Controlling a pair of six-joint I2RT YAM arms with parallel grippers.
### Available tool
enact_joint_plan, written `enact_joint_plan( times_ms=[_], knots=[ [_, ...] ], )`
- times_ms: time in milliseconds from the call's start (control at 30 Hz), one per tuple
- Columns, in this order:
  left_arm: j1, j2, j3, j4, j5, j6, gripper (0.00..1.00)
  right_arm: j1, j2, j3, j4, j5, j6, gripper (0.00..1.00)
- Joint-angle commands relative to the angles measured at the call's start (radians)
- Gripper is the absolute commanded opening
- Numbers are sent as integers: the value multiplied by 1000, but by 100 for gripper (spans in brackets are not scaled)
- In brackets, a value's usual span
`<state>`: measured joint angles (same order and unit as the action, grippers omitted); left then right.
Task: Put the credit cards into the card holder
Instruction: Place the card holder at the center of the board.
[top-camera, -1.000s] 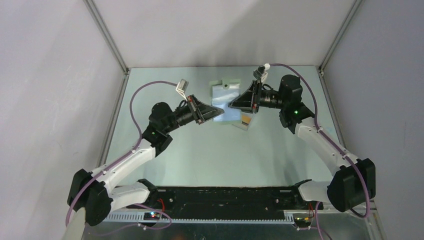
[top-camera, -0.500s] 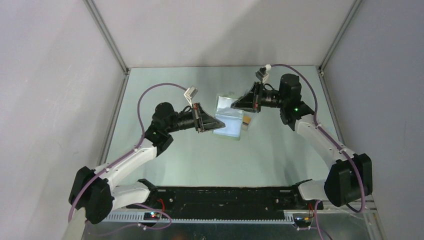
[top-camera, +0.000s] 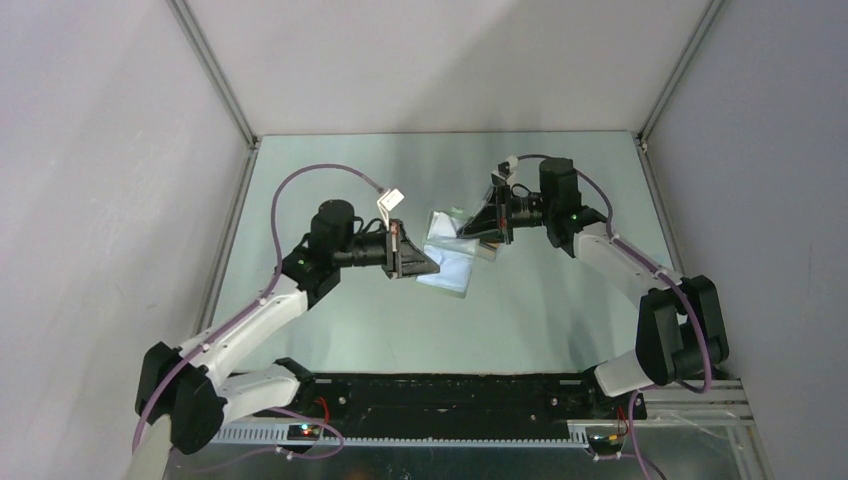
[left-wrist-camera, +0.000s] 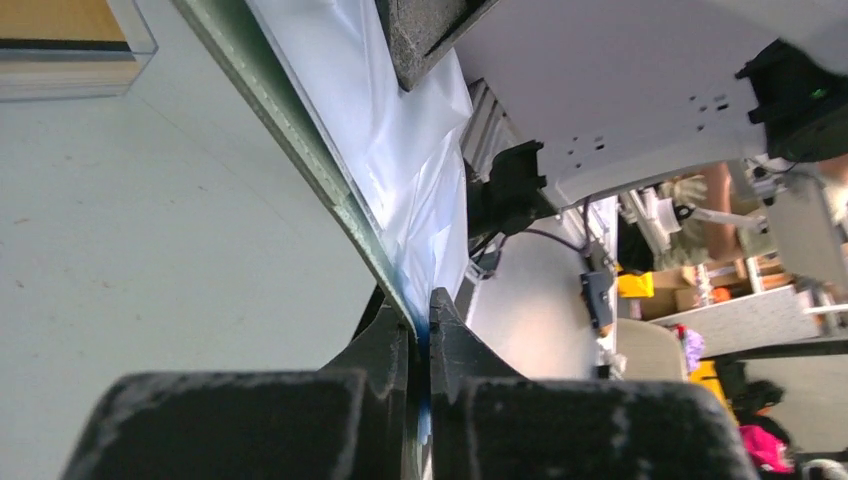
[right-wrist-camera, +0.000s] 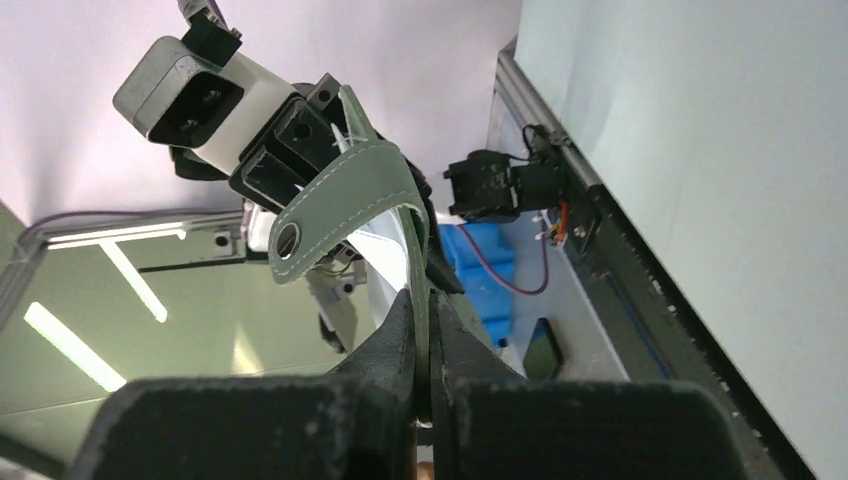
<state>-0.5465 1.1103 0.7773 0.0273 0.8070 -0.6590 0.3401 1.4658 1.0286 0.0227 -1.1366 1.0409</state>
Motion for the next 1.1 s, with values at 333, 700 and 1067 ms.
enact_joint_plan(
  times_ms=[333,700,1067],
  knots=[
    [67,-9,-33,-228,148,202,0,-108,-73,11,-250,145,-210,68],
    [169,271,-60,-254,189,238,4,-154,-108,45,-614,412,-558,75],
    [170,573,113,-551,-24,452,28,-120,-43,67,-678,508,-644,75]
  ],
)
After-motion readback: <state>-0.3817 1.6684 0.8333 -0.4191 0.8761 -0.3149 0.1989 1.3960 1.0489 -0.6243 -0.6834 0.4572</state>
